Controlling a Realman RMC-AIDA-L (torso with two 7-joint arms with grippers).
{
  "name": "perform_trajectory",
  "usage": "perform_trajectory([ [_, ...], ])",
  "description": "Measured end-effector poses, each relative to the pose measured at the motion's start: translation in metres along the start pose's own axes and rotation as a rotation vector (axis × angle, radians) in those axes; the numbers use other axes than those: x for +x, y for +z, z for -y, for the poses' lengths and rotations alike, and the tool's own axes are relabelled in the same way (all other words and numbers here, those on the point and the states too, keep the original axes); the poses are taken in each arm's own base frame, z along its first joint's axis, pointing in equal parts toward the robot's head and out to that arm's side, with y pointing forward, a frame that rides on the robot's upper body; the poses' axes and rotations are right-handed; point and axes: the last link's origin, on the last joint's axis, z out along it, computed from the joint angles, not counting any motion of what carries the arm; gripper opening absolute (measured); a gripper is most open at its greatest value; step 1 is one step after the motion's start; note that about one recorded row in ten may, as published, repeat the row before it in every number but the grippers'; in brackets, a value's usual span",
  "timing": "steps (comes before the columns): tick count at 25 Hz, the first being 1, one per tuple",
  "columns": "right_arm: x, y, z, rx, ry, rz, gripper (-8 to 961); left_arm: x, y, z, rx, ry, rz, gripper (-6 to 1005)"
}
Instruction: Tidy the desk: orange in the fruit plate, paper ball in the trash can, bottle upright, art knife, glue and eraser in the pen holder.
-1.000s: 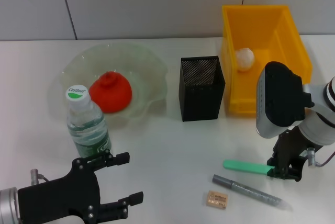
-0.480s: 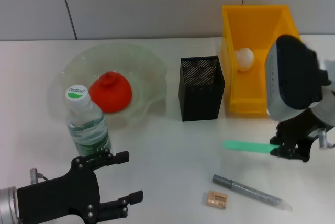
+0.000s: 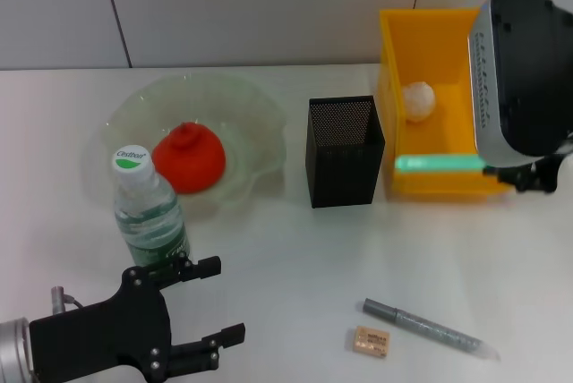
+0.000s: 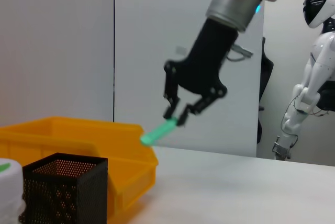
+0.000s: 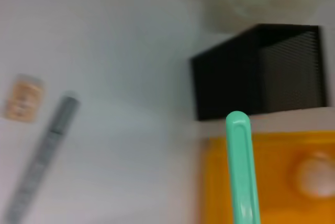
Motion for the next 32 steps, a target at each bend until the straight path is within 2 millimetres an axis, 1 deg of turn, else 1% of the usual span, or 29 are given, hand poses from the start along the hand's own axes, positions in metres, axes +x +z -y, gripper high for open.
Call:
perform_trajectory([
  [3, -0.002, -0.005, 0.005, 0.052, -0.031, -0.026, 166, 0.0, 0.0, 0.0, 0.005, 0.0, -0.004, 802],
  [4, -0.007, -0.01, 0.009, 0.094, -0.067, -0.04, 166, 0.0, 0.0, 0.0, 0.007, 0.0, -0.006, 802],
  [7, -0.011, -0.011, 0.013, 0.137, -0.103, -0.055, 166, 0.0, 0.0, 0.0, 0.008, -0.001, -0.007, 802],
  [9, -0.019, -0.01, 0.019, 0.217, -0.17, -0.087, 167, 0.0, 0.0, -0.001, 0.01, -0.002, -0.008, 803],
  [10, -0.019, -0.01, 0.019, 0.217, -0.17, -0.087, 167, 0.0, 0.0, -0.001, 0.01, -0.002, -0.008, 803],
  [13, -0.027, -0.009, 0.023, 0.266, -0.241, -0.101, 167, 0.0, 0.0, -0.001, 0.01, -0.002, -0.008, 803],
  [18, -0.042, -0.014, 0.034, 0.339, -0.327, -0.097, 168, 0.0, 0.0, -0.001, 0.01, -0.007, -0.01, 803],
  [19, -0.048, -0.013, 0.035, 0.355, -0.372, -0.096, 168, 0.0, 0.0, -0.001, 0.01, -0.007, -0.01, 803],
  [22, -0.052, -0.009, 0.035, 0.356, -0.405, -0.098, 168, 0.001, 0.0, -0.001, 0.005, -0.007, -0.016, 804],
  [24, -0.058, -0.001, 0.034, 0.335, -0.449, -0.115, 169, 0.003, -0.001, -0.003, -0.005, -0.007, -0.027, 804],
  [32, -0.068, 0.014, 0.034, 0.301, -0.531, -0.17, 170, 0.003, 0.0, -0.001, -0.001, -0.005, -0.028, 802],
])
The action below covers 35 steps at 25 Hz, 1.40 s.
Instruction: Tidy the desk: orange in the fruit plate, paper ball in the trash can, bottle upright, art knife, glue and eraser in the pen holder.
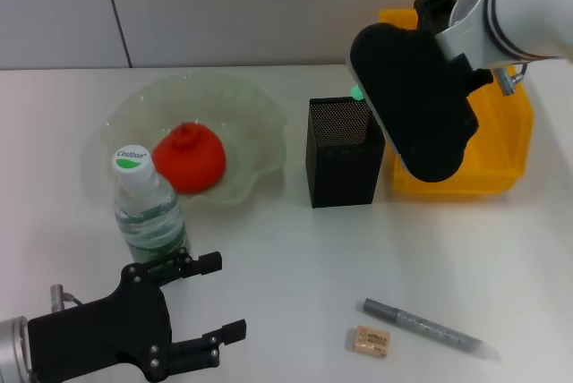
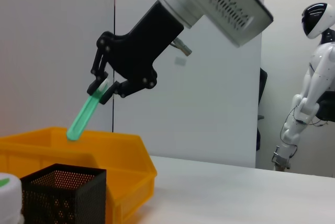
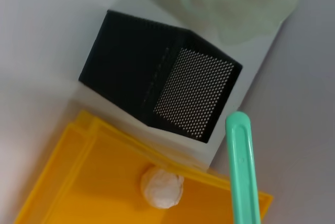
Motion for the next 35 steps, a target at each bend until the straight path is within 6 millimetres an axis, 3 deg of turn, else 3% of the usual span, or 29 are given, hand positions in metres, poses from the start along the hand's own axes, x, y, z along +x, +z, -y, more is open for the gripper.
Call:
perform_trajectory([
  [17, -0.022, 0.019, -0.001, -0.066, -0.124, -0.039, 172, 0.0, 0.0, 0.002, 0.008, 0.002, 0.002, 803],
  [35, -0.032, 0.023, 0.001, -0.067, -0.153, -0.042, 175, -0.001, -0.001, 0.0, 0.009, 0.0, 0.0, 803],
])
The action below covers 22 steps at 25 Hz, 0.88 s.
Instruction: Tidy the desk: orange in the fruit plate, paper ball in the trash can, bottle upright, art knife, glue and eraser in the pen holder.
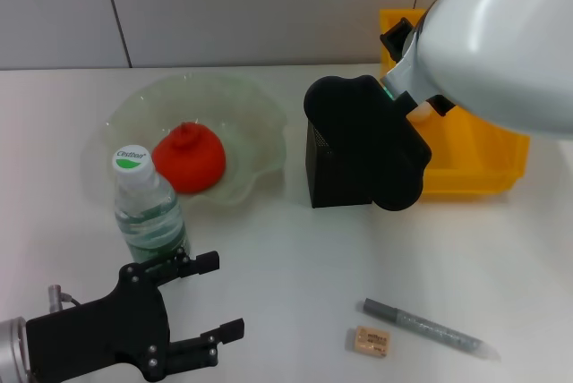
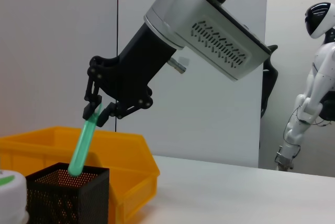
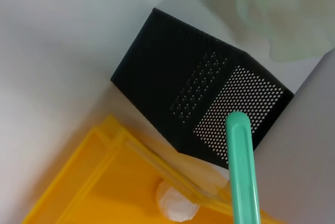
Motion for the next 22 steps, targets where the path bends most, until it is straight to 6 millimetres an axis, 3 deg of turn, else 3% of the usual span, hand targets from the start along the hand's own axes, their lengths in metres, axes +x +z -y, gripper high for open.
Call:
perform_trajectory([
  [22, -0.014, 0.009, 0.011, -0.017, -0.039, 0.001, 178, 0.0, 0.0, -0.001, -0.003, -0.001, -0.004, 802],
])
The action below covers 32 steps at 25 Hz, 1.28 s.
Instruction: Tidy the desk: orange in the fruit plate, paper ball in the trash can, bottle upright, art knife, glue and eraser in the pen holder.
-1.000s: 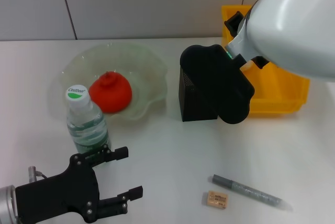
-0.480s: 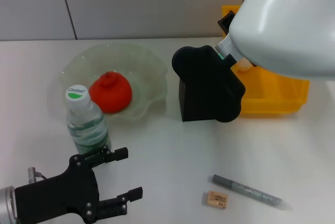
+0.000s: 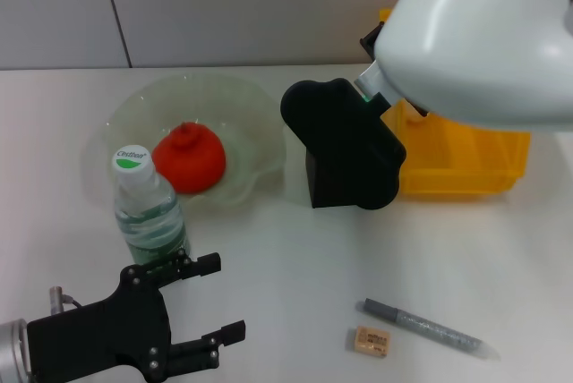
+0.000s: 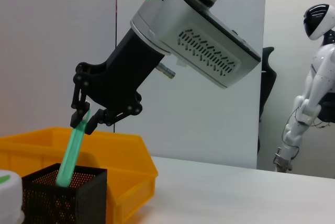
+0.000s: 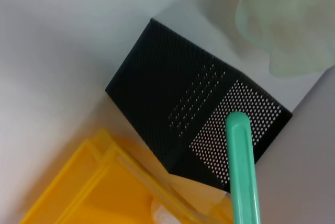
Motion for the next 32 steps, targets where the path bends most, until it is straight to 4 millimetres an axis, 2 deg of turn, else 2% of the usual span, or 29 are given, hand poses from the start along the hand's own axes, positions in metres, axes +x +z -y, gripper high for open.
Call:
perform_trajectory([
  [17, -0.003, 0.001, 0.001, -0.001, 0.004, -0.015, 180, -0.001, 0.0, -0.002, -0.002, -0.003, -0.004, 803],
  [20, -0.003, -0.001, 0.001, 0.002, 0.012, -0.009, 386, 0.0, 0.0, -0.002, -0.002, -0.004, -0.004, 803],
  [21, -0.003, -0.002, 0.002, 0.006, 0.021, -0.002, 388, 0.0, 0.0, -0.002, -0.003, -0.004, -0.005, 803],
  [26, 0.008, -0.022, 0.014, 0.069, 0.155, 0.086, 396, 0.001, 0.0, -0.002, -0.009, -0.002, -0.009, 803],
  [29, 0.022, -0.039, 0.02, 0.121, 0.304, 0.185, 402, 0.001, -0.001, -0.001, -0.01, -0.002, -0.009, 803],
  [32, 0.042, -0.052, 0.014, 0.155, 0.483, 0.3, 409, 0.001, -0.001, -0.001, -0.009, -0.001, -0.007, 803],
])
